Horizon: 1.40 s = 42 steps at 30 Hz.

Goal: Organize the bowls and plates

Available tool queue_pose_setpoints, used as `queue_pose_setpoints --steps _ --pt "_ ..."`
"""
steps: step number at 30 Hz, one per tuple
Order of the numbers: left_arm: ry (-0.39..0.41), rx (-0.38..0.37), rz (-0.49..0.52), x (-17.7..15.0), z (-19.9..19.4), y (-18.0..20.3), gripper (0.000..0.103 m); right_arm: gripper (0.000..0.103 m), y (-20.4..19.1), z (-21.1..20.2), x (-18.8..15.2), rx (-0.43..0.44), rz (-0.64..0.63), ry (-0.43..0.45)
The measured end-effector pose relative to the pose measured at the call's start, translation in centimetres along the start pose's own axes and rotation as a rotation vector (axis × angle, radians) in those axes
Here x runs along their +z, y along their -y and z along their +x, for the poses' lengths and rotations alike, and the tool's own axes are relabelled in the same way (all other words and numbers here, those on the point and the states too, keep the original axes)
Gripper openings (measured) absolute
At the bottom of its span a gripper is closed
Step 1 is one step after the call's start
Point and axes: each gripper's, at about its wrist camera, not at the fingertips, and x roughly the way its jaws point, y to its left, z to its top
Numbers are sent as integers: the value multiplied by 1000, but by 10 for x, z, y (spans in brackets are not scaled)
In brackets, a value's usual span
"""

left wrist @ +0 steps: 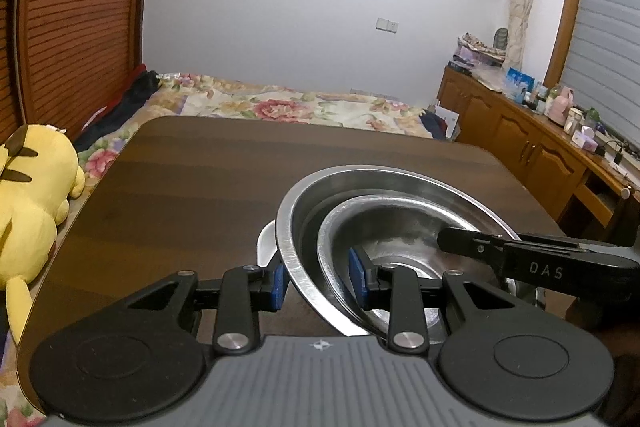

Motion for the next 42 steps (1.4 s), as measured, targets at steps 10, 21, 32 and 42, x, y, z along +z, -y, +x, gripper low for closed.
queue_pose_setpoints --steps 10,21,32,42 --pt "-18 17 -27 -6 10 -12 34 23 -5 5 -3 5 -30 -19" --pt "-11 22 -12 -10 13 -10 33 23 -6 9 -7 10 -42 -15" --pt "-1 32 -7 -14 10 -10 33 45 -10 7 -2 2 -88 -29" --pt "30 54 29 -7 0 -5 47 61 -10 -14 11 -40 -116 43"
